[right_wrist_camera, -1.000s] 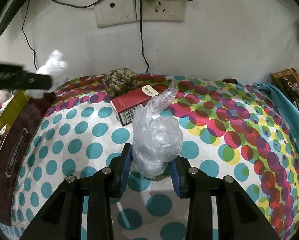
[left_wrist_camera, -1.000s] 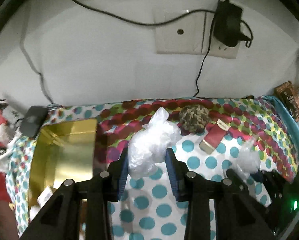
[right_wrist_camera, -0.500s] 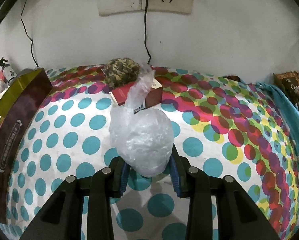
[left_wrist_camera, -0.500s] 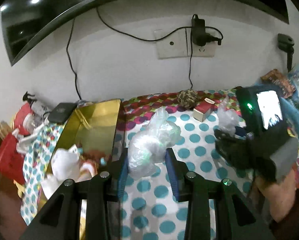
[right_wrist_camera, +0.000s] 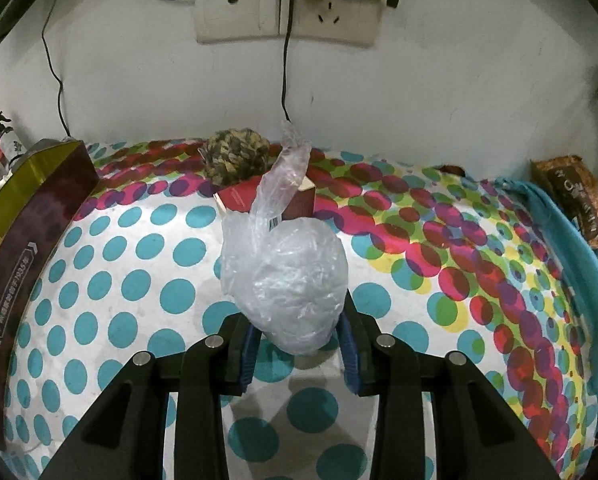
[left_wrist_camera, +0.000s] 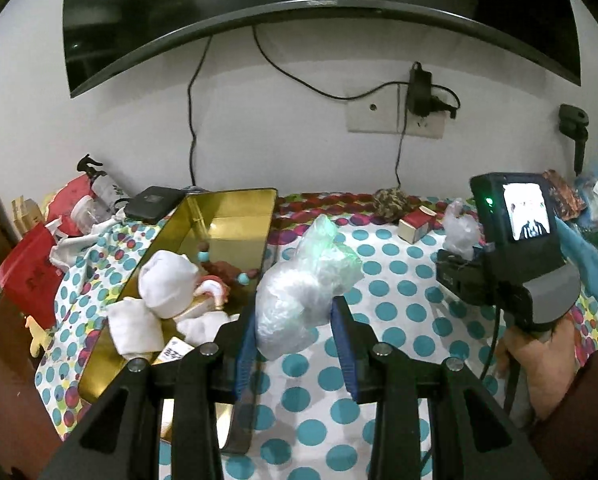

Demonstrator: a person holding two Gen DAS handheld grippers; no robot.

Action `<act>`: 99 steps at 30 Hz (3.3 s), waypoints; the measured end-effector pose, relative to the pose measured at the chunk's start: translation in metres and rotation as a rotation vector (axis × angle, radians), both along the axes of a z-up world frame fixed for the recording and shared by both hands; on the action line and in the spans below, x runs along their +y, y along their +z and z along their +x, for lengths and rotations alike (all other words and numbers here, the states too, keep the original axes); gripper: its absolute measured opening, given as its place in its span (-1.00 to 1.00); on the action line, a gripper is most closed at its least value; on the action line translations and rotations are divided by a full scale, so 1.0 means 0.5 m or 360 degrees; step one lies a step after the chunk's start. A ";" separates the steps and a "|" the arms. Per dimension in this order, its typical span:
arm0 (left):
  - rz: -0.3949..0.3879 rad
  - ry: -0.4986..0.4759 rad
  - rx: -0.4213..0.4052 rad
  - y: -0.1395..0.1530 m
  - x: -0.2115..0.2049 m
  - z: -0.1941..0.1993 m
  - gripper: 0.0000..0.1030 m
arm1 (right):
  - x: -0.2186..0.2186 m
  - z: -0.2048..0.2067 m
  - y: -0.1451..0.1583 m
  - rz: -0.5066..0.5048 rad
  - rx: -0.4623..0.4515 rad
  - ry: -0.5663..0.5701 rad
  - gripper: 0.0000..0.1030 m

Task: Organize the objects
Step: 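Lower the white bundle into the gold tray and open the left gripper, then carry the clear plastic bag to the gold tray and release it with the right gripper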

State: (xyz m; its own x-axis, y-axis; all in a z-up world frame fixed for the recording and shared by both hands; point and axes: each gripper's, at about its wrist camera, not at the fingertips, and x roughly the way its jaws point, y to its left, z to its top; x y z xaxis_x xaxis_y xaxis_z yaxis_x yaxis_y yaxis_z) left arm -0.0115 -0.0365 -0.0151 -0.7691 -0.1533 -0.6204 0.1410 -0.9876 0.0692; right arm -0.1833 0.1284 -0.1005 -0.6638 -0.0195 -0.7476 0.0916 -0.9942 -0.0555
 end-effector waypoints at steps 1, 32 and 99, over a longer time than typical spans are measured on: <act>0.0007 0.0011 0.0005 0.003 -0.007 0.002 -0.30 | -0.002 0.002 0.002 0.0013 0.0014 -0.0006 -0.35; 0.0184 0.0232 -0.0068 -0.005 -0.247 -0.031 -0.29 | -0.006 0.008 -0.003 0.0034 0.0014 -0.0042 -0.35; 0.0026 0.0120 -0.0025 -0.066 -0.163 0.139 0.20 | -0.017 0.021 0.017 0.0039 0.0114 -0.0025 -0.34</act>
State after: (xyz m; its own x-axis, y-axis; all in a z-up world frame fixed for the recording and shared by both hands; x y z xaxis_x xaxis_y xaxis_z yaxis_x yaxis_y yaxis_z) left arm 0.0578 -0.1180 -0.0481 -0.7457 -0.2004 -0.6355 0.2143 -0.9752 0.0560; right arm -0.1727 0.1198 -0.0918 -0.7157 0.0095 -0.6984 0.0707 -0.9938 -0.0859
